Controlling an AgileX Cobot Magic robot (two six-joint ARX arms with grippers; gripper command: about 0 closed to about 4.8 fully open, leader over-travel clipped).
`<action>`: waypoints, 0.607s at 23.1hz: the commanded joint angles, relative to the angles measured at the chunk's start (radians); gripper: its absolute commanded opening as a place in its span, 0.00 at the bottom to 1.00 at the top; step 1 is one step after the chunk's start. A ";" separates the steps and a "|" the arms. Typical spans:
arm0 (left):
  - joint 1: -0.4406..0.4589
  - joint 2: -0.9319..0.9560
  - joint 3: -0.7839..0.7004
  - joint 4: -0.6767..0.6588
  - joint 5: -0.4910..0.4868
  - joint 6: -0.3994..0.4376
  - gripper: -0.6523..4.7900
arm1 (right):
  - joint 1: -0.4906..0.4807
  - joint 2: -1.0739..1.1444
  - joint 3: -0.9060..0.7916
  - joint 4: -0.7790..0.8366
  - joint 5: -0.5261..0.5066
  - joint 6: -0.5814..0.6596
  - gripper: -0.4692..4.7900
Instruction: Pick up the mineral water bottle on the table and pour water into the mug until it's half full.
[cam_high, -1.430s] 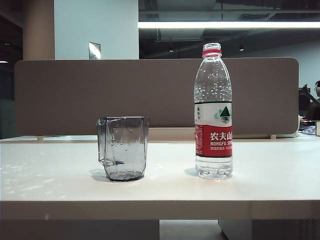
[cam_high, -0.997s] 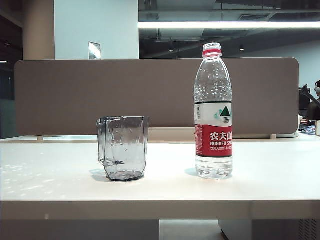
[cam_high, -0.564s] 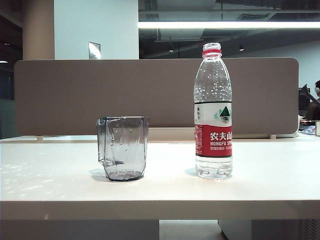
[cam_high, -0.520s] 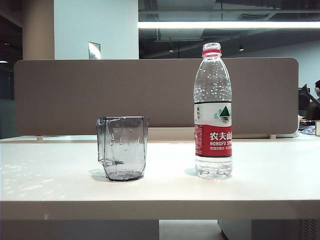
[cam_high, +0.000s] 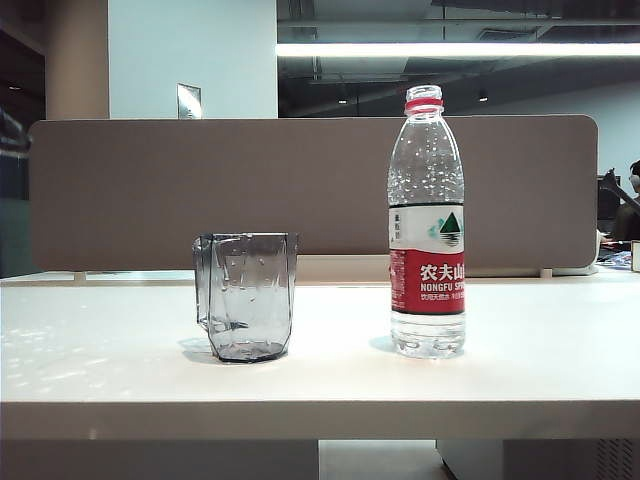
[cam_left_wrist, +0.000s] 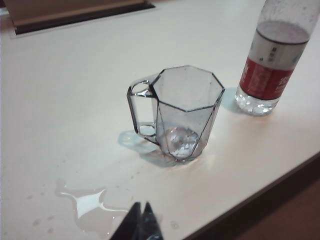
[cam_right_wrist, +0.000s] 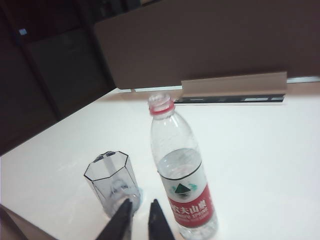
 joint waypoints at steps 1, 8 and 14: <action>0.001 0.004 0.002 0.013 0.001 0.000 0.11 | 0.002 0.155 0.132 -0.198 0.018 -0.206 0.22; 0.001 0.003 0.002 0.014 0.001 0.000 0.11 | 0.000 0.458 0.226 -0.003 0.022 -0.340 0.57; 0.001 0.002 0.002 0.013 0.001 0.000 0.11 | -0.053 0.746 0.259 0.074 0.159 -0.387 0.57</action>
